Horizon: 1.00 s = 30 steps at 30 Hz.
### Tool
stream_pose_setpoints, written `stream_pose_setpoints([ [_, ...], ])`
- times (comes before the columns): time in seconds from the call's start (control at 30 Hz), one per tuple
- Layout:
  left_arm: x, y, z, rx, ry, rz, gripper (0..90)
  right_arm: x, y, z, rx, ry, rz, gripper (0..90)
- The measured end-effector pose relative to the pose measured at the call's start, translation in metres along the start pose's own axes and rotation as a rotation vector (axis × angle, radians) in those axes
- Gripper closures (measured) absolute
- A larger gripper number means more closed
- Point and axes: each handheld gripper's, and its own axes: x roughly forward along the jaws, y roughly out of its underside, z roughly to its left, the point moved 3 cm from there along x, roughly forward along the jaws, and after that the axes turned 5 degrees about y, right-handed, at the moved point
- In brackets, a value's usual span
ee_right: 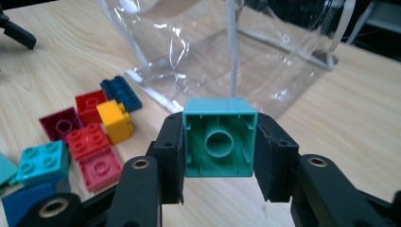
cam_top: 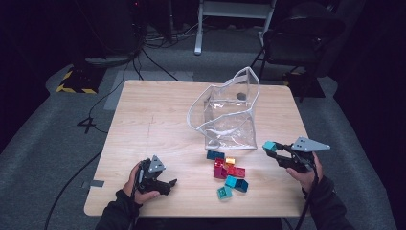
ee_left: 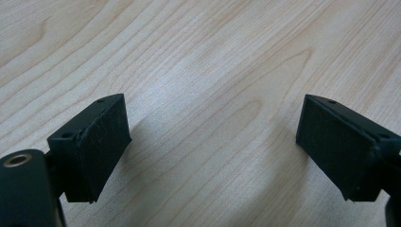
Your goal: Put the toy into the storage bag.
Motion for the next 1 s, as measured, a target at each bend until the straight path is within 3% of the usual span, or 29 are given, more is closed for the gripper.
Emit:
stream_pose_setpoints([
  [0.37, 0.000, 0.000, 0.000, 0.000, 0.000, 0.000, 10.8, -0.004, -0.046, -0.004, -0.032, 0.022, -0.072, 59.6],
  [1.0, 0.000, 0.000, 0.000, -0.001, -0.001, 0.000, 10.8, -0.008, -0.093, -0.004, -0.075, 0.038, -0.131, 59.6],
])
